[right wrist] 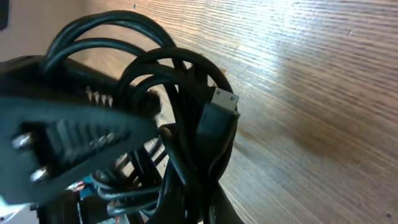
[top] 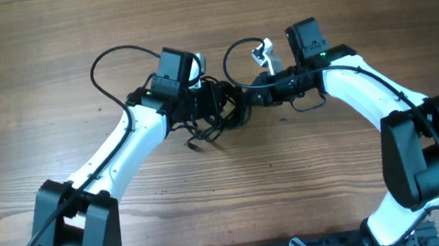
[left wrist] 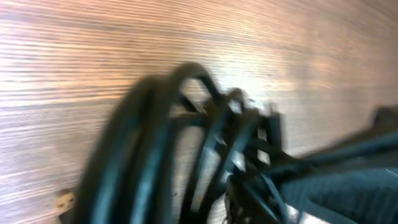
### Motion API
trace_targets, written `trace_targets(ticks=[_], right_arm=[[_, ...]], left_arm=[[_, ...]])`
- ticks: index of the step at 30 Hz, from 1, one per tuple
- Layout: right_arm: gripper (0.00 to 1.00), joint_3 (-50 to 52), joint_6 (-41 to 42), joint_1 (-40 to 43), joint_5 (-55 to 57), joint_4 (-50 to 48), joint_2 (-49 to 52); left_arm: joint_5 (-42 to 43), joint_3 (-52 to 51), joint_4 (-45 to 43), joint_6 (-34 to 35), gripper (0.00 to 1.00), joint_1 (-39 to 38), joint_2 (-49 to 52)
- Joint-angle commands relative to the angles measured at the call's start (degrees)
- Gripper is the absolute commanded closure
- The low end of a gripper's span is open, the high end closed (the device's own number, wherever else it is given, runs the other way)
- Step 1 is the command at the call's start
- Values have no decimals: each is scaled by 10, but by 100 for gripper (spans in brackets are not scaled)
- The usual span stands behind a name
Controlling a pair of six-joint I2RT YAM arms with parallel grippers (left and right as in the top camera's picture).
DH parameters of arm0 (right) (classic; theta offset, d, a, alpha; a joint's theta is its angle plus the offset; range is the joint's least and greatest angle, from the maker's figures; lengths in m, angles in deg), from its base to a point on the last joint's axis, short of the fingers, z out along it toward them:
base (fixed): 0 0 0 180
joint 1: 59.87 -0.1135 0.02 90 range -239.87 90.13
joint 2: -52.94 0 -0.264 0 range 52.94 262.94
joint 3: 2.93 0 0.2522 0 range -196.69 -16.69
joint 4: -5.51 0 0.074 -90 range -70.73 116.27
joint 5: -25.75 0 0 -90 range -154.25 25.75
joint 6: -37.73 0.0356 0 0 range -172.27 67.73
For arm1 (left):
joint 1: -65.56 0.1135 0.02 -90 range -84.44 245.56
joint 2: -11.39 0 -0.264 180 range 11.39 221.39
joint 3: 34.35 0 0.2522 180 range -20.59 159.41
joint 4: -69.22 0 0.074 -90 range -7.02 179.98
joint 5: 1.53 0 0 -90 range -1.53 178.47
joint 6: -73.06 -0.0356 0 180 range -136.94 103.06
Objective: Untangle cables
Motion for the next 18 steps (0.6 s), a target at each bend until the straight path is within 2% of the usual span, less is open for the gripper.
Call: trace_targets(ticks=[1,6,9,11,13,14,16,18], right_arm=[[96,-6,4,-15,-80,2,-80],[96,-6,33,-36,-106,2,-161],[96,-6,50,-86,-70,22,-183],[96,-6,76,-93,-10,48,-187],[96,-6,108,-81,59,85,-193],[96,-6,111,-73,87,99,-197],[96,-6,147,-53,180,132,-206],[96,-6,187,-19,326,168,-213]], left_arm=[[-77,-33,-5,68,73,-10,2],[-77,-67,-62,117,77,-16,2],[-77,-67,-73,132,85,-19,3],[-115,-67,-54,142,96,-17,3],[-256,-67,28,297,96,-8,3],[-279,-67,46,311,96,-2,3],[-271,-67,48,276,96,10,3],[-253,-67,48,250,96,27,2]])
